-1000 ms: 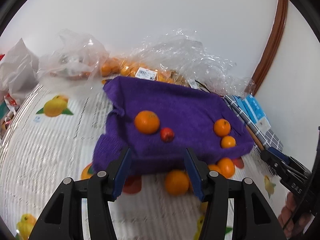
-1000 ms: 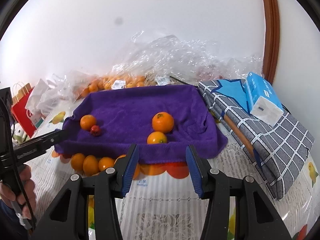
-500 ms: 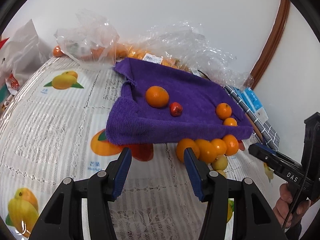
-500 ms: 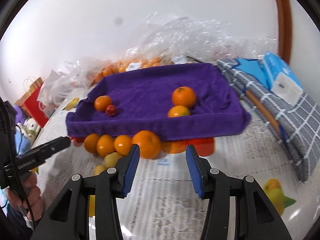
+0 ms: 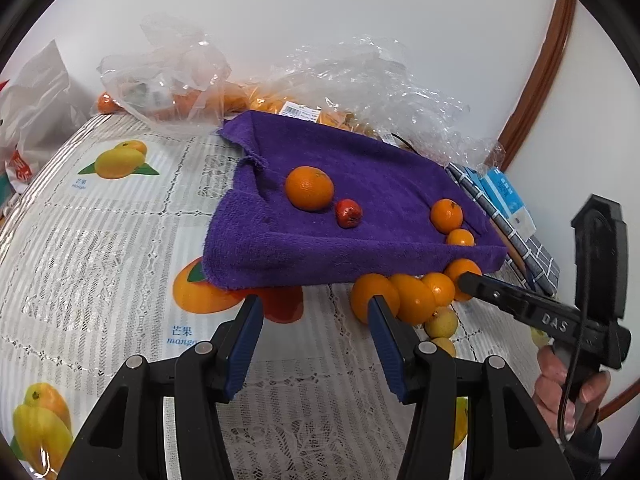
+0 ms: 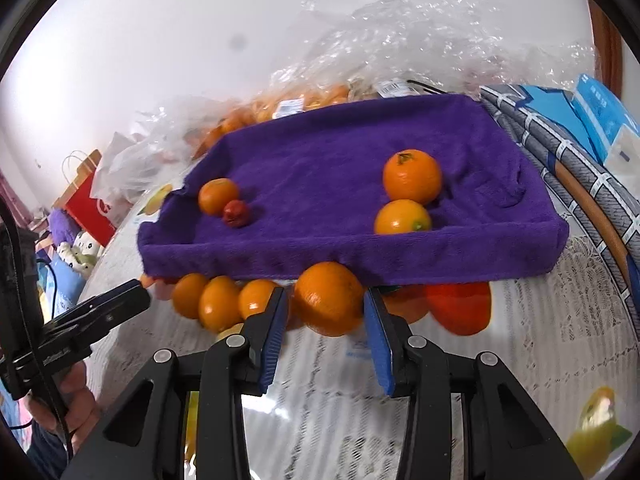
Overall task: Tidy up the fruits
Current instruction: 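Withdraw both open tools away from the towel, then grasp an orange from the row with the right tool while the left tool grasps another orange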
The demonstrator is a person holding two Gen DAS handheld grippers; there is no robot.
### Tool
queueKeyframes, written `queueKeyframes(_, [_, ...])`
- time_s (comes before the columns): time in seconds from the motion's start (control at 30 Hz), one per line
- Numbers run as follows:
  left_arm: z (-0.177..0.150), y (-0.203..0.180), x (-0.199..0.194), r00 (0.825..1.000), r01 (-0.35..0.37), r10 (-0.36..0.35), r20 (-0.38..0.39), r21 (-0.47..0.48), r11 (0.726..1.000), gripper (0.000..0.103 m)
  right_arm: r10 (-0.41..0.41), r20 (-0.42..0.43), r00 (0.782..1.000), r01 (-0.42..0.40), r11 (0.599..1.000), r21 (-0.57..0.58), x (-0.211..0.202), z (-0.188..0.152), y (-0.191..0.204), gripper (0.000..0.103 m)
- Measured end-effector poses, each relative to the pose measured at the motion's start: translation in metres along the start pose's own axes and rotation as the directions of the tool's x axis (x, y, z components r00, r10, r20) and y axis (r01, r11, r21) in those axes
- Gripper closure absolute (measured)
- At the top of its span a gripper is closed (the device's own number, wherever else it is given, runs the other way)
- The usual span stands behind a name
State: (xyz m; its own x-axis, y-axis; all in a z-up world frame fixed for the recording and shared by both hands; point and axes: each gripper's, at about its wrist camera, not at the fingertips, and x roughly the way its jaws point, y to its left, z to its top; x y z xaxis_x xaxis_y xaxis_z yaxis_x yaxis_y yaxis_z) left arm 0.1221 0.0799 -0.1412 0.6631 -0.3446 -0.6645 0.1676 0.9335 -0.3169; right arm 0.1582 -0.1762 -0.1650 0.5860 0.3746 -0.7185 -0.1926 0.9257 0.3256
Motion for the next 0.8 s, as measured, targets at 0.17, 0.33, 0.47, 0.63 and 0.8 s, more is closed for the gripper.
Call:
queueKeyframes(0.17, [0.000, 0.000, 0.001, 1.000, 0.005, -0.005, -0.006, 0.003, 1.000, 0.052, 0.034, -0.033, 0.999, -0.032, 0.998, 0.062, 0.008, 0.002, -0.013, 0.066])
queueKeyframes(0.33, [0.000, 0.000, 0.000, 1.000, 0.004, -0.003, -0.002, 0.009, 1.000, 0.052, -0.041, 0.017, 0.999, 0.040, 0.999, 0.018, -0.006, -0.001, -0.009, 0.067])
queueKeyframes(0.47, [-0.001, -0.002, 0.003, 0.999, 0.027, -0.026, -0.027, 0.023, 0.999, 0.051, -0.112, 0.063, 0.992, 0.113, 0.993, -0.012, -0.029, -0.010, -0.011, 0.067])
queueKeyframes(0.63, [-0.002, -0.007, 0.005, 0.999, 0.028, -0.026, -0.035, 0.045, 0.999, 0.052, -0.142, 0.045, 0.989, 0.142, 0.990, -0.017, -0.044, -0.019, -0.024, 0.067])
queueKeyframes(0.8, [-0.002, -0.006, 0.010, 0.998, -0.002, 0.004, -0.064, 0.040, 0.999, 0.051, -0.182, 0.031, 0.983, 0.182, 0.983, -0.010, -0.038, -0.031, -0.033, 0.067])
